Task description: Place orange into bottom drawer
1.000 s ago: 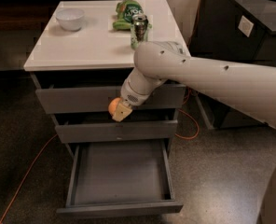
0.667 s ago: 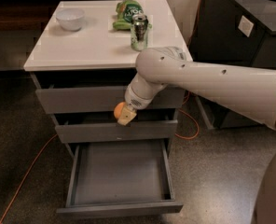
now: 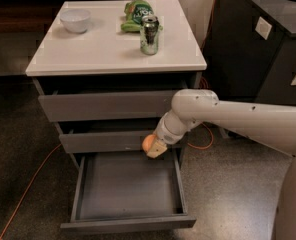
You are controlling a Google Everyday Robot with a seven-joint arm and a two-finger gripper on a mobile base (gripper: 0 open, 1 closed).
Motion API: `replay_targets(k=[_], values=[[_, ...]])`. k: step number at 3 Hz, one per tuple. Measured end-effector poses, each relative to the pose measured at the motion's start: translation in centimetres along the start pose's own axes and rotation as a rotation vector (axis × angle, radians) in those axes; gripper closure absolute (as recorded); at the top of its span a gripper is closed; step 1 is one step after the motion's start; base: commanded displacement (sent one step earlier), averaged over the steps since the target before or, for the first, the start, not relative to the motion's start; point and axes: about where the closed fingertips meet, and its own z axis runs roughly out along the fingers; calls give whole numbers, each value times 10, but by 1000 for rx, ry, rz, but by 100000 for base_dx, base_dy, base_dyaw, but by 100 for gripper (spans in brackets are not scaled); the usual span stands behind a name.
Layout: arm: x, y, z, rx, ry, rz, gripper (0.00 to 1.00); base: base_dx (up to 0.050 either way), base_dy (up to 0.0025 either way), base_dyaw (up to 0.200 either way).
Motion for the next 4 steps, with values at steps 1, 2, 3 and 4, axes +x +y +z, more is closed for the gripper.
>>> replay_targets(k=[1,2,3,4], values=[[36,-6,39,-33,-11,-25,100,0,0,0],[68,-17,84,-29,-25,-61,100,0,0,0],[95,-33,141,-23,-96,-67,100,0,0,0],[110,-39,176,-30,-155,-60,100,0,0,0]])
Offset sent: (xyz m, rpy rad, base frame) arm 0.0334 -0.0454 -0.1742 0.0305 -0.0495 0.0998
